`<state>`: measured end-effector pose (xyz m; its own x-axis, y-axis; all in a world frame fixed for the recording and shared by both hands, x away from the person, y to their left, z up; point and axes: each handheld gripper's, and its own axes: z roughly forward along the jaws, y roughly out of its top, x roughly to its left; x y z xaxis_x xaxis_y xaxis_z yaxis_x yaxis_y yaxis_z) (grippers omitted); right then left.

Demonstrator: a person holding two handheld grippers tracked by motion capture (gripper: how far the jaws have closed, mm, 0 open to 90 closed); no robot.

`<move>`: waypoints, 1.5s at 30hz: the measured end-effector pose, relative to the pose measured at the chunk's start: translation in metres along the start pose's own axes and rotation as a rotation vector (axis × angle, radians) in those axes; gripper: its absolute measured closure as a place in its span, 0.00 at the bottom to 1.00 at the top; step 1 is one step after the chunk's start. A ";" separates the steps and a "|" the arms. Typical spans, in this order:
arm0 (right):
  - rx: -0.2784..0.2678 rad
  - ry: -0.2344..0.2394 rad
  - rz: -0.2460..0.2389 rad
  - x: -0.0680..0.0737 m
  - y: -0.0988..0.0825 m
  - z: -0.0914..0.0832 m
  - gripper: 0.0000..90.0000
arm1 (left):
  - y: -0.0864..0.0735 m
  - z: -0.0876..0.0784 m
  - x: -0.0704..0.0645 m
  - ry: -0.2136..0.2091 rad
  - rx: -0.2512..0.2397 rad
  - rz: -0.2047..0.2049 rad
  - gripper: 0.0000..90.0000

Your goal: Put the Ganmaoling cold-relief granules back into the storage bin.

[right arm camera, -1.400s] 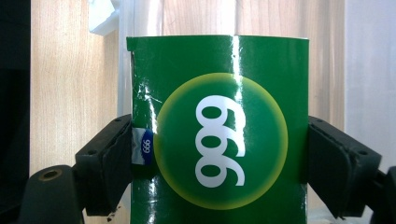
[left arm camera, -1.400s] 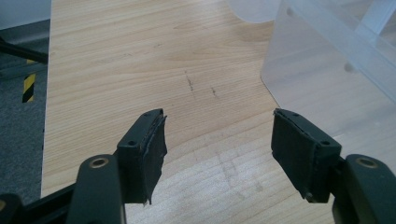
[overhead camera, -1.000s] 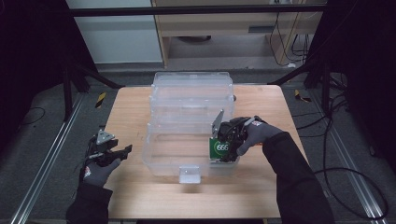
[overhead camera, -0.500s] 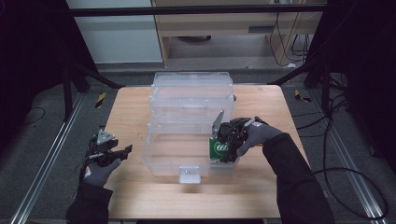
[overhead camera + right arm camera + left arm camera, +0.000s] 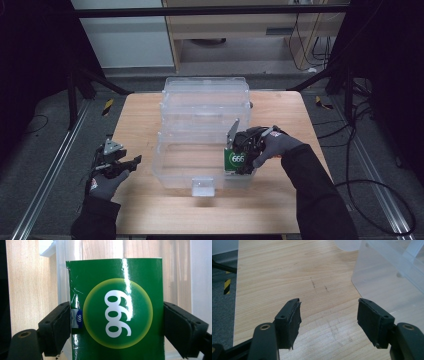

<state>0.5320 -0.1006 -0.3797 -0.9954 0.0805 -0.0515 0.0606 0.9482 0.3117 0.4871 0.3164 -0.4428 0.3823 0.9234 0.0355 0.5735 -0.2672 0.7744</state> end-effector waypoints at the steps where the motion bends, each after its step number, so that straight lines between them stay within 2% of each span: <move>1: -0.001 0.000 0.000 0.000 0.000 0.000 0.17 | 0.000 0.000 0.000 0.000 0.003 0.003 0.38; 12: 0.000 -0.015 0.026 -0.001 -0.002 -0.004 0.18 | 0.000 0.000 0.000 0.000 0.002 0.003 0.38; 19: -0.034 -0.041 0.061 0.001 -0.007 -0.012 0.19 | 0.000 -0.001 0.000 0.000 0.001 0.001 0.39; 28: -0.116 -0.086 0.141 0.007 -0.010 -0.031 0.24 | 0.001 -0.002 0.000 -0.006 -0.008 0.003 0.39; 30: -0.127 -0.091 0.145 0.008 -0.011 -0.033 0.25 | 0.001 -0.002 0.000 -0.006 -0.011 0.003 0.39; 31: -0.149 -0.101 0.169 0.010 -0.011 -0.037 0.27 | 0.001 -0.002 0.000 -0.007 -0.011 0.003 0.39; 36: -0.217 -0.125 0.179 0.014 -0.013 -0.045 0.31 | 0.001 -0.002 -0.002 -0.007 -0.012 0.001 0.39; 40: -0.243 -0.134 0.176 0.019 -0.010 -0.046 0.35 | 0.002 -0.002 -0.001 -0.008 -0.014 0.004 0.39; 45: -0.270 -0.123 0.164 0.024 -0.004 -0.044 0.32 | 0.002 -0.003 -0.001 -0.006 -0.013 0.002 0.39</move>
<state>0.5050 -0.1162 -0.3409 -0.9568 0.2768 -0.0886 0.1807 0.8052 0.5648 0.4858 0.3159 -0.4394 0.3877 0.9212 0.0330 0.5637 -0.2652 0.7823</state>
